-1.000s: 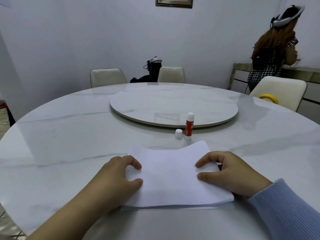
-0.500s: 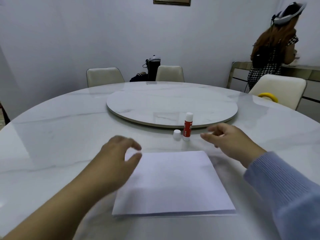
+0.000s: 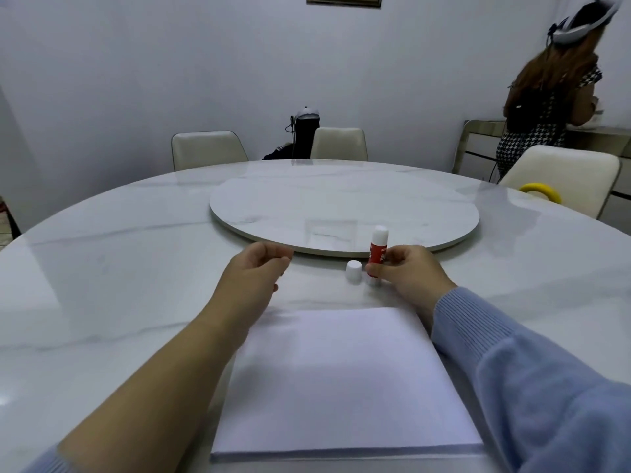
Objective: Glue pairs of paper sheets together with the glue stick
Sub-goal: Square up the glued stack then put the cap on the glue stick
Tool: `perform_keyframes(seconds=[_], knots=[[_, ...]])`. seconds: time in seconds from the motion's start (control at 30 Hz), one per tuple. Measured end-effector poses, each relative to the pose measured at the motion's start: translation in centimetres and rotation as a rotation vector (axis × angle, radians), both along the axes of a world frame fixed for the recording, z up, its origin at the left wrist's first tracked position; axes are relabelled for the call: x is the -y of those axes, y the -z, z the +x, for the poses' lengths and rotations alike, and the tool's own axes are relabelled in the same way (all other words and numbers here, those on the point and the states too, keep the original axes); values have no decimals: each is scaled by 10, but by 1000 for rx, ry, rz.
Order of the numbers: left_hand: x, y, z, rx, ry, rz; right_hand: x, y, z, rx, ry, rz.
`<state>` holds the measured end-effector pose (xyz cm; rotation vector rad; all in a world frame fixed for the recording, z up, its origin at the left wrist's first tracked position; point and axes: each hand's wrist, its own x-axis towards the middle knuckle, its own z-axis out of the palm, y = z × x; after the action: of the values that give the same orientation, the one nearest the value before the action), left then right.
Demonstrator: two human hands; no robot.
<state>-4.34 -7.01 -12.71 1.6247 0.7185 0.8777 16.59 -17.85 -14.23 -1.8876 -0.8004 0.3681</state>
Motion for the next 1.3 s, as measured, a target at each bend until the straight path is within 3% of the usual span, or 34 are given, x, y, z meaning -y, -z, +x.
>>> perform_keyframes(seconds=[0.13,0.2,0.3,0.4,0.53,0.57,0.67,0.73,0.8,0.9,0.97,1.07,1.23,1.3], knots=[[13,-3,-1,-5,101,59,16,-28,-18,117,-58,141],[25,-9,0,70,225,35,27,-40,-37,-19,-272,238],[40,-13,0,147,431,-14,43,-42,-73,-225,-547,224],[52,-16,-4,236,521,-82,49,-36,-93,-230,-574,191],[53,-17,-8,334,453,-223,54,-36,-100,-569,-617,276],[52,-16,-8,355,425,-240,53,-36,-101,-556,-579,279],[55,-13,-6,319,315,-174,47,-32,-108,-192,-303,185],[56,-13,-6,316,283,-177,42,-29,-112,-67,-203,144],[52,-14,-8,343,285,-202,43,-31,-109,-165,-313,158],[45,-16,-13,372,305,-209,49,-33,-100,-499,-488,265],[47,-17,-15,377,343,-226,50,-31,-100,-570,-513,263],[51,-18,-14,349,355,-197,50,-30,-104,-554,-556,236],[55,-18,-10,350,335,-172,46,-30,-103,-186,-331,163],[55,-19,-12,355,343,-181,47,-31,-103,-261,-443,167]])
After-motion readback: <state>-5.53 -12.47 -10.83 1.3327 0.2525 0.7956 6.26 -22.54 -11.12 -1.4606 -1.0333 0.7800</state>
